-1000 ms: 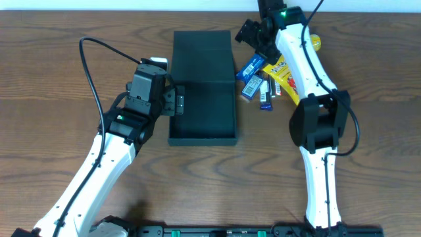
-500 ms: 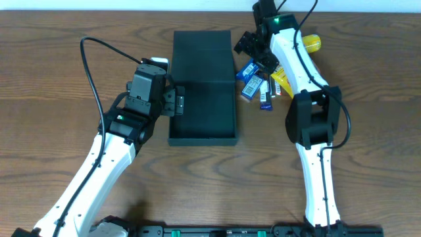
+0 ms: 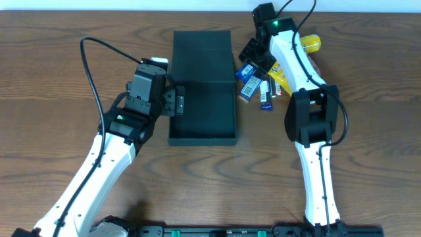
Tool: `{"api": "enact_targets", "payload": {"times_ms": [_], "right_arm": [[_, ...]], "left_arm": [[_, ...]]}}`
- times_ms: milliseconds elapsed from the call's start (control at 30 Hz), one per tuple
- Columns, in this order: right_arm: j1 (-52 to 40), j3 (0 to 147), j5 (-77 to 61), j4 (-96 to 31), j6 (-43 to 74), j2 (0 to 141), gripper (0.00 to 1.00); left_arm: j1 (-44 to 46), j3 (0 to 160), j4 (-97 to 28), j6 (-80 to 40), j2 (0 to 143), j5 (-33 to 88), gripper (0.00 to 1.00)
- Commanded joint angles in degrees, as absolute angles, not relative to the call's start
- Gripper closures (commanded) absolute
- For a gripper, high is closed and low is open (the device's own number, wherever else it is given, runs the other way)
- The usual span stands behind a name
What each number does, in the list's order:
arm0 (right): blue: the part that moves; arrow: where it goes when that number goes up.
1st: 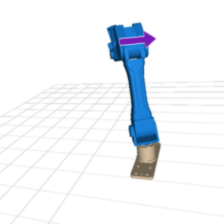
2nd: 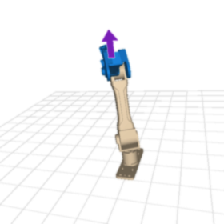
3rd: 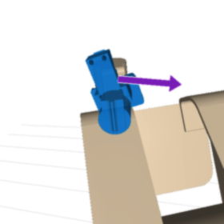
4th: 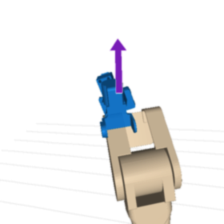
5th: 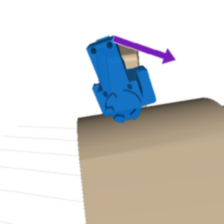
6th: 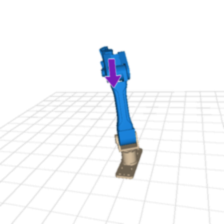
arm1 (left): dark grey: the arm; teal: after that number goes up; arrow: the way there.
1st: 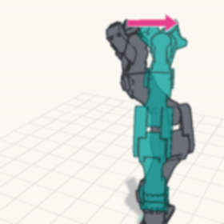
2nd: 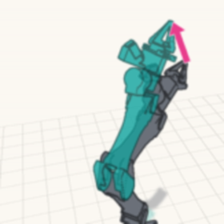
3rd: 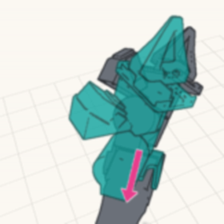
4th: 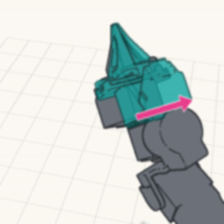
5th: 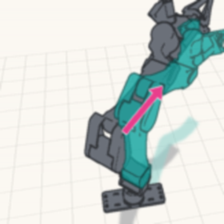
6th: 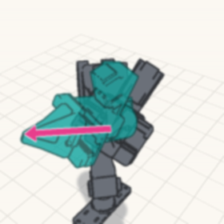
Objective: Pack container
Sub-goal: 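Reach the right gripper to the snack pile and grasp the blue candy bar, then carry the blue candy bar with the right gripper and lower it into the box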
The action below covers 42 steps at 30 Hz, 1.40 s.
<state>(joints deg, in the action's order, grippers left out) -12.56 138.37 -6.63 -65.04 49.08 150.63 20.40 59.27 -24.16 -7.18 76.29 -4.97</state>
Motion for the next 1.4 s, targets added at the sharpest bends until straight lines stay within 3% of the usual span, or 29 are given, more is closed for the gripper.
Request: {"api": "enact_targets", "payload": {"times_ms": [0, 500, 700, 1067, 1367], "right_arm": [[-12.05, 139.28, -6.63, -65.14, 49.21, 151.87, 0.48], [-11.46, 139.44, -6.0, -64.99, 46.06, 151.83, 0.75], [-10.07, 144.59, -6.09, -66.37, 43.03, 151.17, 0.99], [-12.34, 165.23, -6.02, -77.76, 32.1, 148.57, 0.99], [-18.2, 168.05, -5.85, -86.41, 16.93, 146.21, 0.99]], "left_arm": [[20.21, 60.34, -24.14, -6.17, 76.6, -6.2, 0.04], [20.1, 60.34, -23.97, -6.17, 76.6, -6.85, 0.05], [18.37, 60.34, -23.73, -6.2, 76.6, -6.83, 0.05], [10.81, 60.4, -22.17, -6.85, 76.6, -6.59, 0.05], [0.08, 60.71, -21.71, -6.85, 76.34, -6.13, 0.05]]}}
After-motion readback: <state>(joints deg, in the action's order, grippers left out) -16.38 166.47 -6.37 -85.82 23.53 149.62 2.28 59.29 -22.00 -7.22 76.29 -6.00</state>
